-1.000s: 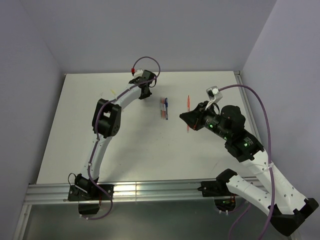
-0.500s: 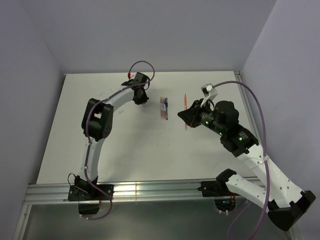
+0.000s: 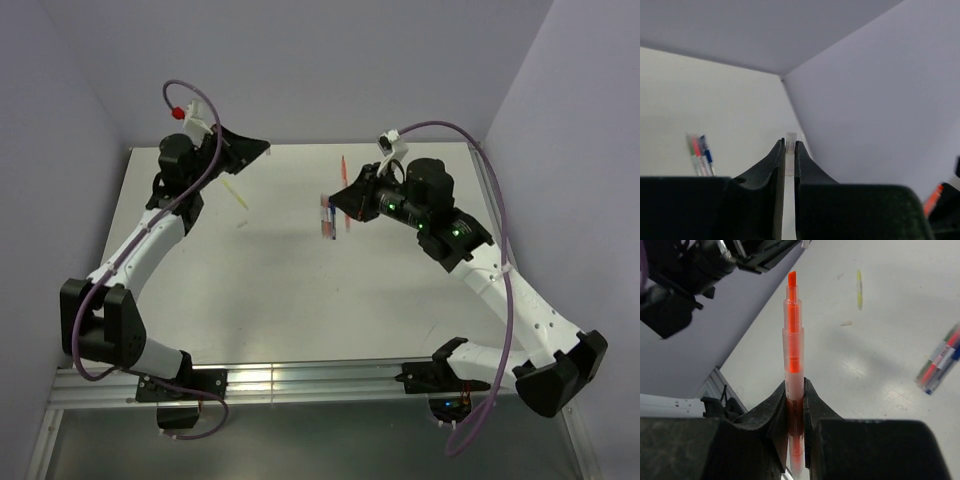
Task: Insert the pens into the pen caps
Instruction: Insert the pen cap onto the pen.
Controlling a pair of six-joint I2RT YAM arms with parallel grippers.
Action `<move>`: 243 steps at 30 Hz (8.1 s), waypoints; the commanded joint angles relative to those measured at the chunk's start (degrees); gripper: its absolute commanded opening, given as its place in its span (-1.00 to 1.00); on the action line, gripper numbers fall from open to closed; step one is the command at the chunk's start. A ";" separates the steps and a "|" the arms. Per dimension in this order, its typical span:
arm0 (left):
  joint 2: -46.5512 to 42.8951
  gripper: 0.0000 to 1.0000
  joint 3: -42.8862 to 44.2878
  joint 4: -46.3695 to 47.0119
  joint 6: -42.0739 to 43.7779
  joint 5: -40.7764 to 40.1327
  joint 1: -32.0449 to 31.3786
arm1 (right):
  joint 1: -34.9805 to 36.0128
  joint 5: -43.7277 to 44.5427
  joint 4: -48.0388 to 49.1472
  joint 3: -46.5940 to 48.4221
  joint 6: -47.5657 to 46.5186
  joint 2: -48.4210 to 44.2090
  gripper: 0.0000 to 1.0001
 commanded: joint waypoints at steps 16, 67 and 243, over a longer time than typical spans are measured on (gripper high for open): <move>-5.14 -1.00 -22.96 56.29 -25.53 9.61 0.09 | 4.99 -14.08 20.57 -1.13 8.01 11.88 -1.00; -4.53 -1.00 -24.98 70.36 -32.48 10.23 -4.74 | 10.79 -10.57 17.05 -1.57 4.85 12.76 -1.00; -17.53 -1.00 -22.44 25.28 14.27 4.79 -34.98 | 1.48 -5.29 26.90 -8.60 4.49 -6.40 -1.00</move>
